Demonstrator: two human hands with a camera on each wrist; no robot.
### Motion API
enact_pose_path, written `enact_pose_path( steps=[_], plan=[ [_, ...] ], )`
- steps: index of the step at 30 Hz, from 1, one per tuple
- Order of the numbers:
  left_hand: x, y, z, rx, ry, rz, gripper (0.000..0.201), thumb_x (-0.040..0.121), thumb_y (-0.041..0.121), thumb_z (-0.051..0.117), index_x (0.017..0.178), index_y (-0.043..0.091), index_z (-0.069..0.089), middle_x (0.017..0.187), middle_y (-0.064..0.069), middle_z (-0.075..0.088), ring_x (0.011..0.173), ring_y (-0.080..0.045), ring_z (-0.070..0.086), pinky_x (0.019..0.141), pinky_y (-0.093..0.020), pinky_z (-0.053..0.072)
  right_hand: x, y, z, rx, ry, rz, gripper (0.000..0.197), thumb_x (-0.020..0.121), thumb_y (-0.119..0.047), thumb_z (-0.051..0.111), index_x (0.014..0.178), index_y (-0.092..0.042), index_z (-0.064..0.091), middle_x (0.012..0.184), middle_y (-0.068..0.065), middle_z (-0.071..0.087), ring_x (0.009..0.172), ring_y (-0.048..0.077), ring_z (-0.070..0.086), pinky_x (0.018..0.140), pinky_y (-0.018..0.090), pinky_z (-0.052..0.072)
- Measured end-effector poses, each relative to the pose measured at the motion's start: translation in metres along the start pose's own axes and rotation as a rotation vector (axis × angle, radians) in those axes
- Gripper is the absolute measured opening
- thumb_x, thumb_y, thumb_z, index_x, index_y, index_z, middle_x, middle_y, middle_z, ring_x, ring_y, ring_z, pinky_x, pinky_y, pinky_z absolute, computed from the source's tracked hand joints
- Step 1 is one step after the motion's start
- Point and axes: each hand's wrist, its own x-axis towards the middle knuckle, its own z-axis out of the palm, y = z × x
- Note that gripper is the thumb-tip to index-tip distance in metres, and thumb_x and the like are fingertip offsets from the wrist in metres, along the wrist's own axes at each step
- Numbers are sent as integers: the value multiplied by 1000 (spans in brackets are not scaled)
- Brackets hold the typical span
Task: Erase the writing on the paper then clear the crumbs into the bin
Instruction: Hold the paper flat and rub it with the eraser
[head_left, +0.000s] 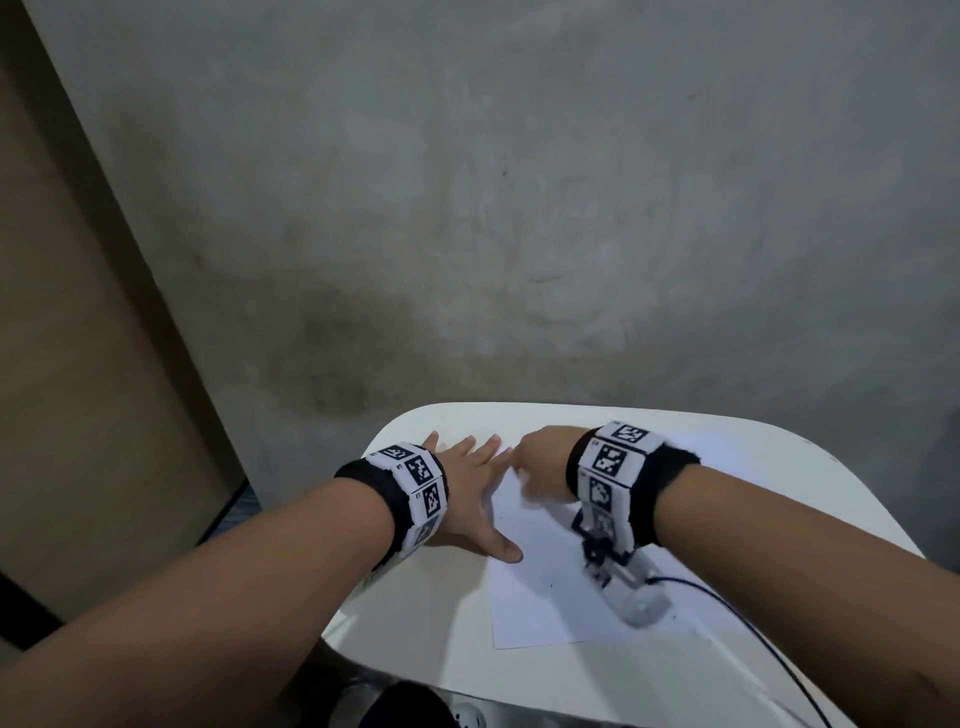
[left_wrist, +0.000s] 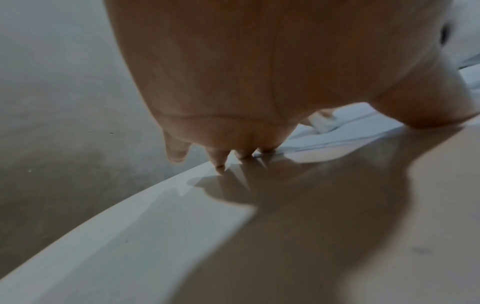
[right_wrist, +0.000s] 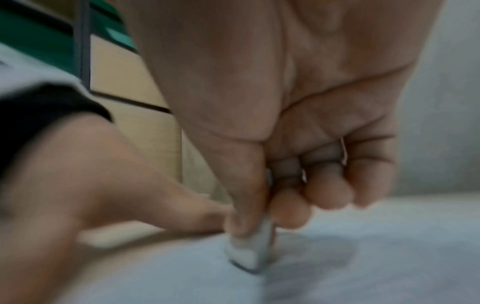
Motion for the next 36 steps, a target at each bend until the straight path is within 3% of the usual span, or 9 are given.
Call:
enact_pose_path(
  steps=[6, 11, 15, 18, 21, 26, 30, 33, 36],
  plan=[
    [4, -1, 5, 0, 30, -7, 121, 71, 86, 52, 155, 32, -17, 164, 5, -18, 152, -20, -9, 120, -56, -5, -4, -7, 1, -99, -56, 20, 29, 93, -21, 54, 121, -12, 58, 115, 3, 64, 99, 22, 59, 79, 32, 43],
    [4, -1, 5, -1, 10, -15, 121, 73, 87, 49, 155, 30, -18, 164, 5, -20, 152, -19, -12, 120, -55, -8, -3, 10, -1, -104, 41, 86, 9, 88, -16, 56, 82, -11, 59, 76, 0, 58, 81, 22, 61, 74, 29, 50],
    [5, 0, 4, 15, 12, -15, 120, 73, 86, 50, 155, 29, -17, 164, 5, -19, 152, -20, -11, 120, -56, -6, -6, -3, -1, -143, -18, -7, 22, 92, -22, 53, 107, -12, 64, 92, 1, 60, 89, 22, 59, 74, 31, 44],
    [4, -1, 5, 5, 8, -19, 120, 73, 87, 49, 155, 29, -18, 164, 6, -20, 152, -19, -12, 120, -55, -7, -9, 13, -2, -93, 105, 73, 16, 87, -18, 53, 97, -13, 65, 91, 2, 66, 84, 22, 63, 71, 28, 50],
    [4, 0, 6, 8, 25, -20, 121, 72, 86, 50, 155, 29, -17, 164, 6, -19, 152, -19, -11, 120, -55, -6, -12, -2, 3, -132, 14, -7, 20, 92, -21, 52, 104, -12, 65, 84, 0, 59, 82, 22, 57, 72, 29, 45],
    [4, -3, 7, 0, 5, -14, 120, 73, 87, 48, 155, 31, -19, 163, 7, -21, 152, -18, -14, 120, -54, -9, -11, 25, 4, -136, 119, 84, 17, 87, -18, 54, 100, -16, 66, 102, 2, 68, 94, 24, 65, 69, 26, 45],
    [4, -3, 5, 11, 6, -10, 120, 73, 87, 49, 155, 30, -19, 163, 7, -21, 152, -18, -13, 120, -54, -8, -14, 12, 3, -160, -12, -35, 26, 93, -19, 52, 114, -9, 62, 112, 1, 63, 92, 22, 56, 65, 24, 41],
    [4, -3, 5, -9, 4, -9, 121, 73, 86, 50, 155, 30, -18, 163, 7, -21, 152, -18, -14, 120, -54, -9, -14, 36, 3, -123, 89, 101, 19, 85, -13, 53, 99, -12, 66, 104, 4, 69, 95, 26, 65, 69, 27, 47],
    [5, -4, 7, -2, 5, -9, 121, 73, 87, 50, 155, 30, -18, 163, 7, -22, 152, -18, -13, 120, -53, -9, -19, 20, 7, -143, 67, 30, 17, 90, -15, 52, 101, -12, 65, 103, 3, 68, 91, 26, 63, 63, 25, 43]
  ],
)
